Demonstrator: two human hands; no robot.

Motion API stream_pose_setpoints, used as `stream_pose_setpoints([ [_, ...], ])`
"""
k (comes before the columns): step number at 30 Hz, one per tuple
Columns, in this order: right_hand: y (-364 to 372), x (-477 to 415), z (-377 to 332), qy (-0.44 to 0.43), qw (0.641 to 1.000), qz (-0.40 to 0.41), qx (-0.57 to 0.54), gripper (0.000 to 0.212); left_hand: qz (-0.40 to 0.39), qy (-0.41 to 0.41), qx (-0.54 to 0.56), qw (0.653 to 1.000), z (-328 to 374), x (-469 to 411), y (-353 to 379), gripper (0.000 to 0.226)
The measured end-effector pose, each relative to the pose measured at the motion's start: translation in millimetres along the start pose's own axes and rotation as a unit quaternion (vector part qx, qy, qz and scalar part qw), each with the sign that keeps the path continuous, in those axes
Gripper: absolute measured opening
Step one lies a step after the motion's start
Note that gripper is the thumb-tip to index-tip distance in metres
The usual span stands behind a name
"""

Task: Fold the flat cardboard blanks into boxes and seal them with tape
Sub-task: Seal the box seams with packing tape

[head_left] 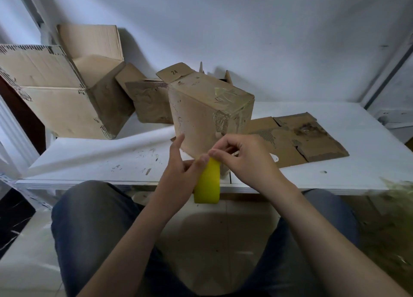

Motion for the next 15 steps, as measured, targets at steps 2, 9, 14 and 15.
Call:
stream_pose_setpoints([
  [2,-2.3,-0.4,3.4,0.013,1.0,0.015,0.017,0.01,0.015,0.013,-0.008,1.0,0.7,-4.5,0.1,0.064],
  [9,-3.2,-0.4,9.1,0.057,0.996,0.014,0.069,0.022,0.017,0.035,-0.057,0.998,-1.8,0.4,10.2,0.038],
  [14,-0.4,0.5,7.5,0.032,0.997,0.006,0.063,0.015,0.009,0.04,-0.042,0.998,0.0,2.7,9.1,0.03],
  [15,-0.6,0.7,7.0,0.024,0.998,0.007,0.064,0.014,0.008,0.043,-0.045,0.998,0.1,2.9,8.8,0.027],
])
Point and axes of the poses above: each hand's wrist, its own x-axis away from the middle knuckle, its own y-axis out of the palm, z = x × y, the point moved 5 cm from there along -x, towards the middle knuckle, and after that the axes turned 3 degrees about -z, right-handed, at the moved point
